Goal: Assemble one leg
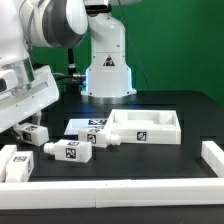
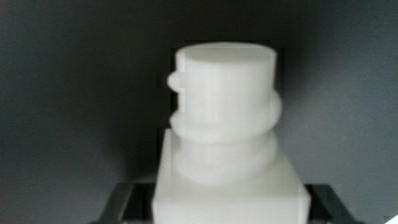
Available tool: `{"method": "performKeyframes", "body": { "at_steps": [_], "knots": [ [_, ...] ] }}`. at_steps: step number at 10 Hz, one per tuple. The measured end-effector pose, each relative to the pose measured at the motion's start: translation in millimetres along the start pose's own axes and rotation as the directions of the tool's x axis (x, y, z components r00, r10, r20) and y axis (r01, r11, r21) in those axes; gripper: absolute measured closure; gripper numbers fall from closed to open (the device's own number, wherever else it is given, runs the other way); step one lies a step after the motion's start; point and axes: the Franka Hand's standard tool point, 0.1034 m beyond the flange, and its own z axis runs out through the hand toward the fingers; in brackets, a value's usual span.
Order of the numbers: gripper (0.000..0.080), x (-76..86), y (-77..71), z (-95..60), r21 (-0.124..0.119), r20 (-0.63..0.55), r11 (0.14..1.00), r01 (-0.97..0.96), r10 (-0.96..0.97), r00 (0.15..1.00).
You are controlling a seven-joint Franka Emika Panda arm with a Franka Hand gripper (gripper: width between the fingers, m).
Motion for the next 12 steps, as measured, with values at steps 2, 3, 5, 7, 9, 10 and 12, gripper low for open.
{"method": "performKeyframes", "body": {
  "at_steps": [2, 3, 5, 7, 9, 10, 12],
  "knots": [
    [0.0319, -0.1, -0.1, 0.1, 0.000, 0.000, 1.000, 0.000, 0.000, 1.000],
    [0.0319, 3.4, -0.4, -1.8, 0.002, 0.002, 1.000, -0.017, 0.017, 1.000],
    [0.0156, 36.1, -1.0, -27.5, -0.014, 0.010, 0.999, -0.029, 0.029, 1.000],
    [0.0151, 65.4, -5.7, -38.5, -0.027, 0.011, 0.998, -0.060, 0.060, 0.998],
    [0.0150, 89.0, -16.0, -34.1, -0.037, 0.009, 0.998, -0.052, 0.053, 0.999],
    [0.0150, 98.1, -23.7, -27.2, -0.043, 0.008, 0.999, -0.027, 0.027, 1.000],
    [0.0150, 101.8, -32.6, -12.3, -0.031, 0.011, 0.999, -0.013, 0.014, 1.000]
  ]
}}
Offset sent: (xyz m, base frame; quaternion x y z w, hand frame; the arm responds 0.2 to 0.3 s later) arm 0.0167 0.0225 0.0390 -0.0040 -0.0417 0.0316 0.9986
